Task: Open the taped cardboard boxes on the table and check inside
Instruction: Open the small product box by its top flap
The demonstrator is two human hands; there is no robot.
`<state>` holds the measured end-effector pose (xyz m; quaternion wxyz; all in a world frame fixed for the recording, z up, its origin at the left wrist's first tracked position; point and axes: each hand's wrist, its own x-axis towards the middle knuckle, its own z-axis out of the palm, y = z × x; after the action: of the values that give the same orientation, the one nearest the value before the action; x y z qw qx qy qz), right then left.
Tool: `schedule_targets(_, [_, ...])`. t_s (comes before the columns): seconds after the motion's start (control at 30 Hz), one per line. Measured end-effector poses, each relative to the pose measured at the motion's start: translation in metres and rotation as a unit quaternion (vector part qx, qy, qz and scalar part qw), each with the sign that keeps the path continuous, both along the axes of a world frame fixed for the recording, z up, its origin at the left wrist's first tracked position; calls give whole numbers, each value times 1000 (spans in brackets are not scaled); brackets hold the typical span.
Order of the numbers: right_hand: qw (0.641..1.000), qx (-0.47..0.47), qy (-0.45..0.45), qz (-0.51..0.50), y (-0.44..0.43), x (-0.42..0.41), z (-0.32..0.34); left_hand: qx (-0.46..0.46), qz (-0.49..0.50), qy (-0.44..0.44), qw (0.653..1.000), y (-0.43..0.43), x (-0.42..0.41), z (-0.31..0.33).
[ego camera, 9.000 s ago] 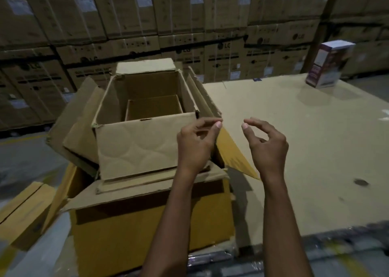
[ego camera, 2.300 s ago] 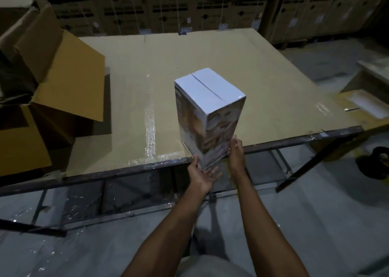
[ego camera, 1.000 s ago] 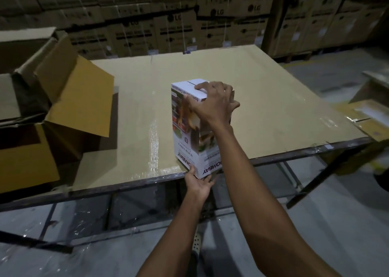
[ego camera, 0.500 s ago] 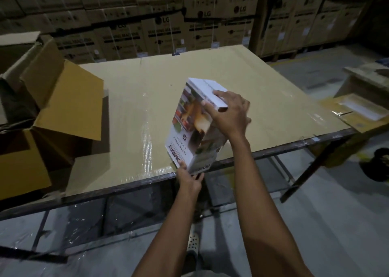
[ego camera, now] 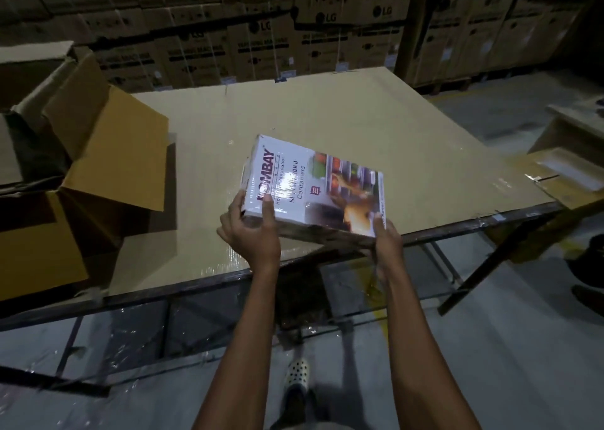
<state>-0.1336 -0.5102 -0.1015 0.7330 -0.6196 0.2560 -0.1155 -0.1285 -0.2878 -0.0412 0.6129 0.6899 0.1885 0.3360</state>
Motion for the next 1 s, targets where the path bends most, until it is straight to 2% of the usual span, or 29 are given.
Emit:
schedule_targets(0.2, [995, 84, 47, 0, 22, -3, -25, 109, 12, -5, 994, -5, -7, -3])
schedule_targets(0.3, [990, 131, 48, 1, 20, 3, -26, 175, 26, -50, 983, -11, -7, 14])
schedule_targets(0.4, [985, 168, 33, 0, 24, 10, -25, 266, 5, -102, 959, -22, -9, 41])
schedule_targets(0.5, [981, 184, 64, 12, 38, 15, -28, 375, 12, -120, 919, -39, -15, 64])
schedule_targets(0.57, [982, 135, 115, 68, 42, 15, -30, 429, -12, -113, 896, -50, -14, 64])
schedule_targets(0.67, [973, 15, 185, 140, 37, 4, 0, 476, -85, -118, 868, -51, -9, 50])
schedule_targets(0.7, [975, -21, 175, 137, 32, 2, 15, 482, -106, -131, 860, -49, -6, 47])
schedule_targets(0.8, [987, -121, 72, 73, 17, 6, 55, 456, -161, -172, 858, -44, 1, 51])
schedule_targets(0.9, [995, -79, -58, 24, 14, 7, 104, 434, -167, -174, 868, -41, 8, 58])
schedule_targets(1.0, [972, -101, -193, 82, 14, -2, 144, 396, -160, -167, 888, -36, 13, 64])
